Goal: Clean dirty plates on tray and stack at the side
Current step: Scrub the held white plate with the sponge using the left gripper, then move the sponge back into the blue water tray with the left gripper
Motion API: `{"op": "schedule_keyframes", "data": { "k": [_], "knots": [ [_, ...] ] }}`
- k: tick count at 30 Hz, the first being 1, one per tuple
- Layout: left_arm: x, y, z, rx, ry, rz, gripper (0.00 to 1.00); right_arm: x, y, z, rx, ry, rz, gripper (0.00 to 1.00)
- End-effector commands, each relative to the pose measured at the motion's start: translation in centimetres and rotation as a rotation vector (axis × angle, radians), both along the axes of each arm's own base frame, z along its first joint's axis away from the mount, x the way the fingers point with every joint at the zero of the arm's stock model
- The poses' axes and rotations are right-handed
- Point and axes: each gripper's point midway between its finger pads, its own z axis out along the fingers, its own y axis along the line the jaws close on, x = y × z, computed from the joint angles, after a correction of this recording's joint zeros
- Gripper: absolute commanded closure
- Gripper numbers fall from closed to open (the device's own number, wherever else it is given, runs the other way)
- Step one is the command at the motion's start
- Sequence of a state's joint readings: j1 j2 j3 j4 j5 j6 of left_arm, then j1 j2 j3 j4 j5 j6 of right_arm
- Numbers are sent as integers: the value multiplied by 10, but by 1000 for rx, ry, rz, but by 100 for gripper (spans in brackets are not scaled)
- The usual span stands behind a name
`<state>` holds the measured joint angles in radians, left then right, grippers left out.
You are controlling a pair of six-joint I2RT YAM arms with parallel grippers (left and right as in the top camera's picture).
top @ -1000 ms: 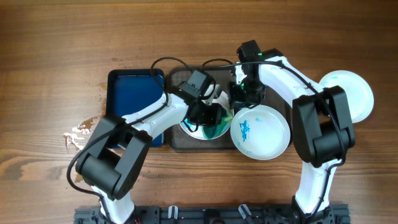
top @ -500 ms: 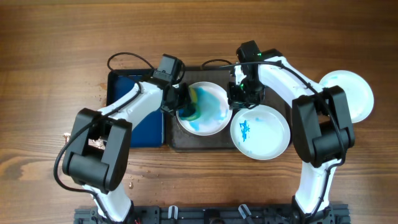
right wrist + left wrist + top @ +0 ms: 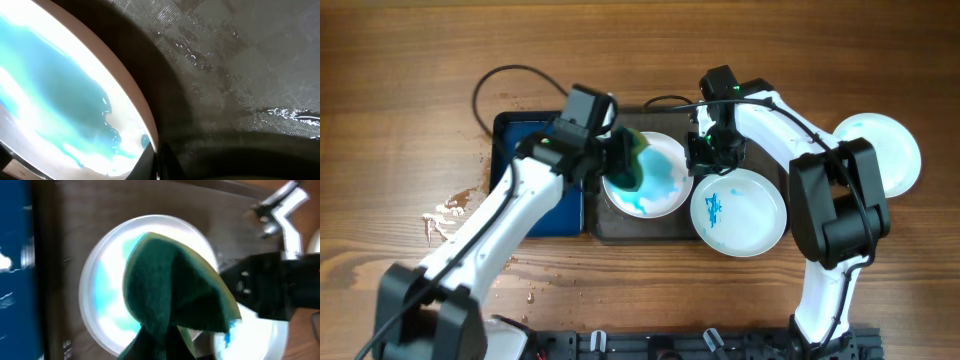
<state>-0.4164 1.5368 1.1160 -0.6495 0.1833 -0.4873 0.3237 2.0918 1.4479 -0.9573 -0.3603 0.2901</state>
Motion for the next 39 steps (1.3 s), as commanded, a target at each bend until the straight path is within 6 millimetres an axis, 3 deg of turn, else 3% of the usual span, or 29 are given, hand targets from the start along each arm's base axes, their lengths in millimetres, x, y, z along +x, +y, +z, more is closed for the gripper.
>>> {"op": "schedule_keyframes", "data": {
  "k": [1,7,12,15,17,18,19,21,24,25,26,29,31,36,39],
  "knots": [
    [-7,75,-14,197,87,223,96,1,-7,-7,-33,1,-5,96],
    [-1,144,-38,319,161,368,96,4,-6,-7,-29,-8,-6,96],
    [-4,162,-96,366,321,398,96,3,-7,-7,-31,-4,-3,95],
    [-5,164,-109,374,354,401,96,2,-7,-7,-31,-4,-2,95],
    [-6,164,-108,374,355,401,42,3,-7,-7,-31,-5,-2,95],
    [-7,164,-107,370,357,400,29,3,-7,-7,-30,-5,-1,95],
    [-7,162,-105,359,356,398,25,3,-7,-7,-30,-6,1,95],
    [-5,159,-90,333,325,399,24,2,-7,-7,-29,-8,9,95],
    [-1,156,-40,276,193,414,15,3,-7,-7,-27,-12,22,95],
    [-5,155,-9,243,118,420,15,3,-6,-7,-26,-16,22,95],
    [-9,155,10,223,72,424,15,5,-6,-7,-23,-23,22,95],
    [-30,157,58,186,-48,433,7,10,-4,-7,-17,-42,18,95],
    [-47,159,87,159,-128,441,9,12,-2,-7,-7,-52,22,95],
    [-58,160,111,129,-216,449,16,24,3,11,19,-120,49,95],
    [-56,159,105,138,-191,448,1,30,4,45,39,-206,72,95]
  ]
}}
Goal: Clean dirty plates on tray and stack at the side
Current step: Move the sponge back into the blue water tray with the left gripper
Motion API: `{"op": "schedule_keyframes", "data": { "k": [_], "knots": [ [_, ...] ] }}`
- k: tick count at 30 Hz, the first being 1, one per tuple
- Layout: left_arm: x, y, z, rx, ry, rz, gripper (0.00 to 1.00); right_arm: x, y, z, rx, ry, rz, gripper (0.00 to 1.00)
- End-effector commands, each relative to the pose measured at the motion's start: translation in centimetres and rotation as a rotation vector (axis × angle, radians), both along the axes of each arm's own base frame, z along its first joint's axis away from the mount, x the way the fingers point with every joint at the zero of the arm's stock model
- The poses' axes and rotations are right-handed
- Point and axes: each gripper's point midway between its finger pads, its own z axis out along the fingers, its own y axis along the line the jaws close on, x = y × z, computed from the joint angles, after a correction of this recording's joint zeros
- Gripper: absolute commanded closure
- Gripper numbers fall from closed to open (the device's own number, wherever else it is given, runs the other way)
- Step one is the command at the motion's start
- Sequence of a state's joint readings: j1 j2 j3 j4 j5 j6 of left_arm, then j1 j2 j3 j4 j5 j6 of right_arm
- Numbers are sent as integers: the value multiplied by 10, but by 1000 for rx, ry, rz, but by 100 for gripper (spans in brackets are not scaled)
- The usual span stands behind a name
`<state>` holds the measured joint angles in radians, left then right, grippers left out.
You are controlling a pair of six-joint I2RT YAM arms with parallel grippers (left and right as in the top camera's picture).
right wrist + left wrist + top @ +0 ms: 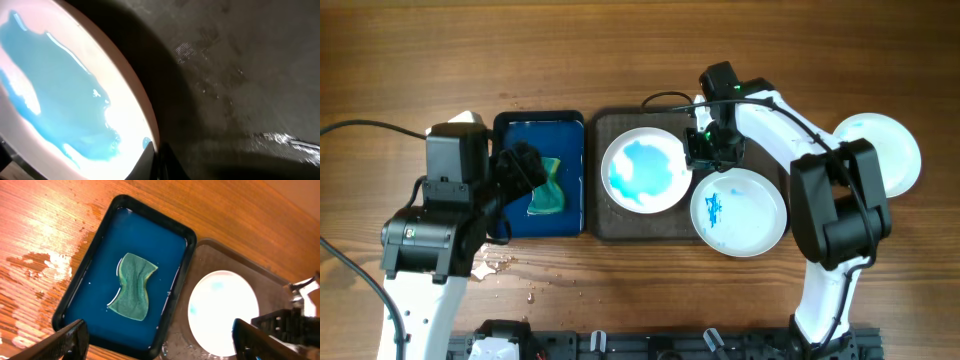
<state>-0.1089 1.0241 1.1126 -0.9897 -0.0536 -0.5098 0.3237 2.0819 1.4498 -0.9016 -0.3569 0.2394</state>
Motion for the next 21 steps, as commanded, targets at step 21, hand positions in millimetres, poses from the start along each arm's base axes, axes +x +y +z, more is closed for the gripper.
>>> {"op": "schedule_keyframes", "data": {
  "k": [21],
  "knots": [
    [40,0,-40,-4,100,9,0,-22,-50,126,-184,-225,-29,95]
  ]
}}
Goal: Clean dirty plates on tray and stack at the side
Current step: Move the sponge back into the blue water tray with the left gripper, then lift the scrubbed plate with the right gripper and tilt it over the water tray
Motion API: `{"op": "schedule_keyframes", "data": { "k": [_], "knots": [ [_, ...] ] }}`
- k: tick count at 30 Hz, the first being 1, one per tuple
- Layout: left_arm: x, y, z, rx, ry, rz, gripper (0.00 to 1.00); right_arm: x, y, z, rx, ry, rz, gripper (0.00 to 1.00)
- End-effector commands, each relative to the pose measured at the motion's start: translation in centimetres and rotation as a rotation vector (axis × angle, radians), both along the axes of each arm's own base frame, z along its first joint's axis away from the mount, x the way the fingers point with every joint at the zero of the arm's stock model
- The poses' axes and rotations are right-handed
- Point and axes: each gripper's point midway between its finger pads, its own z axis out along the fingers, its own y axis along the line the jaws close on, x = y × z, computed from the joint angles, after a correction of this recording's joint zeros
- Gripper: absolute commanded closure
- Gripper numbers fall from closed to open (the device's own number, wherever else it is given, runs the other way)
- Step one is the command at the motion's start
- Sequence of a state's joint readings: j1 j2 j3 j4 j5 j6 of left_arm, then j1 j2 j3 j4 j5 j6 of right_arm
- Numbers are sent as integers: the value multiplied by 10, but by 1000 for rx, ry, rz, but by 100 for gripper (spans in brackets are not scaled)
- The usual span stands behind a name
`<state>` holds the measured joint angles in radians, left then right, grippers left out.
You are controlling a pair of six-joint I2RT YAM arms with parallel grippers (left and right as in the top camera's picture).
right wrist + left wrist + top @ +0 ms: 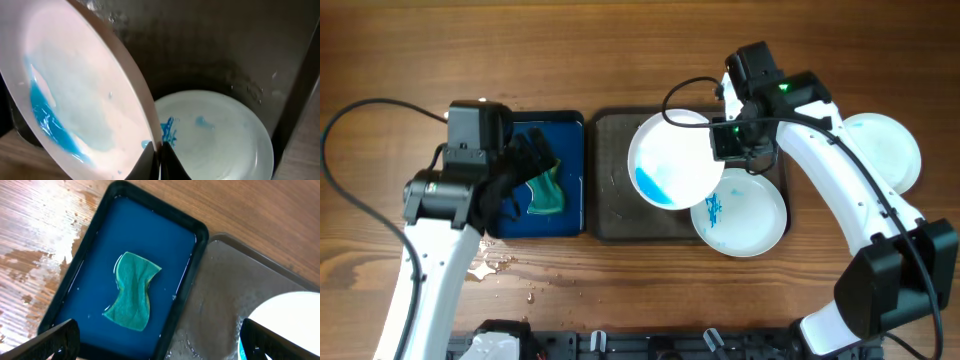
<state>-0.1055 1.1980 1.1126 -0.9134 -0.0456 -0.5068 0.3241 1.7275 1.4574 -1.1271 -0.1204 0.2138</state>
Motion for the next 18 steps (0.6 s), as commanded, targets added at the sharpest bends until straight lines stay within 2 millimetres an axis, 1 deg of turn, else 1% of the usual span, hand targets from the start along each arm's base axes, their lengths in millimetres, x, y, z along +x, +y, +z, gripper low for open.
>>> {"op": "schedule_keyframes", "data": {
  "k": [1,3,4,8,10,13,14,15,17,18],
  "knots": [
    [11,5,-3,-10,-7,21,0,-7,2,12,-4,4,-24,95],
    [14,8,-2,-13,-20,32,0,-15,12,12,-6,15,0,95],
    [14,9,-2,-13,-20,37,0,-19,22,12,-5,14,29,95],
    [14,10,-1,-12,-21,39,0,-34,49,12,0,25,65,95],
    [16,16,0,-13,-31,57,0,-46,72,13,46,40,120,95],
    [20,40,3,-24,-51,146,0,-54,93,10,73,51,152,95],
    [20,55,4,-42,-60,201,0,-55,103,7,102,59,169,95],
    [21,66,5,-56,-69,234,0,-54,107,4,114,65,174,95],
    [18,100,7,-96,-89,331,0,-49,114,-5,120,79,177,95],
    [14,113,7,-113,-92,370,0,-45,117,-8,122,79,184,95]
  ]
}}
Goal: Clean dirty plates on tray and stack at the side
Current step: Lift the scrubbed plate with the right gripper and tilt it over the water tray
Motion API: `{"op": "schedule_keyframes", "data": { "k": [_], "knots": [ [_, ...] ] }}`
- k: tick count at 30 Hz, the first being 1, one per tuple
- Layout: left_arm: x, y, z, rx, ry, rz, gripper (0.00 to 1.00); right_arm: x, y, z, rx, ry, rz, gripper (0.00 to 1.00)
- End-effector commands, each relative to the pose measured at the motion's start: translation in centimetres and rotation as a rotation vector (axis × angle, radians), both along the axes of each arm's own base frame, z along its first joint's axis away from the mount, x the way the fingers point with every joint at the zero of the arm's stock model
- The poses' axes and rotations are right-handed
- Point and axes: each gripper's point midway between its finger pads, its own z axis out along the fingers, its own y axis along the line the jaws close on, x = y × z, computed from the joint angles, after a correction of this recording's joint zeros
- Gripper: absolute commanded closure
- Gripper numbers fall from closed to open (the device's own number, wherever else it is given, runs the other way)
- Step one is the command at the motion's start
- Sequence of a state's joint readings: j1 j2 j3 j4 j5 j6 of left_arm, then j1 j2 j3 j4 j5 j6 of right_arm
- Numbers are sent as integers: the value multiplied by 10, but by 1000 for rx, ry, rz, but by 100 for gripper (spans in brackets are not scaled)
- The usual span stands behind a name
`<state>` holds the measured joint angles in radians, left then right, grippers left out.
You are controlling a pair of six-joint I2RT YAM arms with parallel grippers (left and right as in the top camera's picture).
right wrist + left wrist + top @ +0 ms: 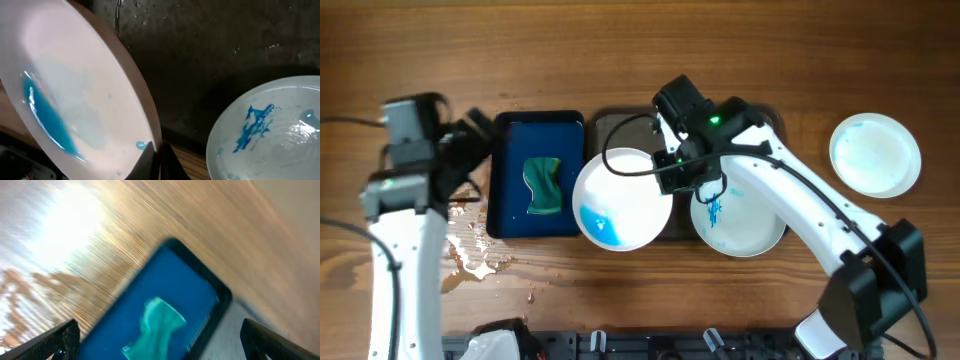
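My right gripper (672, 178) is shut on the rim of a white plate (622, 212), held tilted over the left front part of the dark tray (620, 130), beside the blue tub (512, 150). Blue liquid (597, 222) has pooled at the plate's low edge. In the right wrist view the plate (75, 65) fills the left side, with the gripper (160, 150) closed on its rim. A second plate (740, 215) smeared blue lies on the tray's right. My left gripper (470, 150) is open, left of the tub. A green sponge (162, 320) lies in the tub.
A white plate (875, 153) with faint blue traces sits on the table at the far right. Water is spilled on the wood (470, 255) in front of the tub. A black cable (350, 125) runs off to the left.
My right gripper has carried the tilted plate left, from over the tray's middle to the tray's left front beside the tub. My left arm has drawn back to the left of the tub.
First my left gripper held the sponge on the plate while my right gripper held the plate's rim. Then the sponge lay in the tub and my left gripper was open. After that the plate was raised and tilted, and now it is beside the tub.
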<state>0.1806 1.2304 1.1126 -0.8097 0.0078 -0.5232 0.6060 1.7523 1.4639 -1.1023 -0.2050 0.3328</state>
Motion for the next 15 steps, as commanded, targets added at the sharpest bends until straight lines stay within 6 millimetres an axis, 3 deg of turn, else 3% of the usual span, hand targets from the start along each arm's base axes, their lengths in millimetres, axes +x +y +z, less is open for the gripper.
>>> {"op": "schedule_keyframes", "data": {
  "k": [1,5,9,15],
  "knots": [
    [-11,47,3,-112,-37,146,0,17,22,-9,32,22,17,95],
    [-25,73,1,-171,-42,235,0,52,50,8,51,-21,63,96],
    [-27,77,-3,-176,-31,248,0,91,94,40,96,-148,116,95],
    [-26,77,-17,-197,16,252,0,116,102,49,-110,-431,80,96]
  ]
}}
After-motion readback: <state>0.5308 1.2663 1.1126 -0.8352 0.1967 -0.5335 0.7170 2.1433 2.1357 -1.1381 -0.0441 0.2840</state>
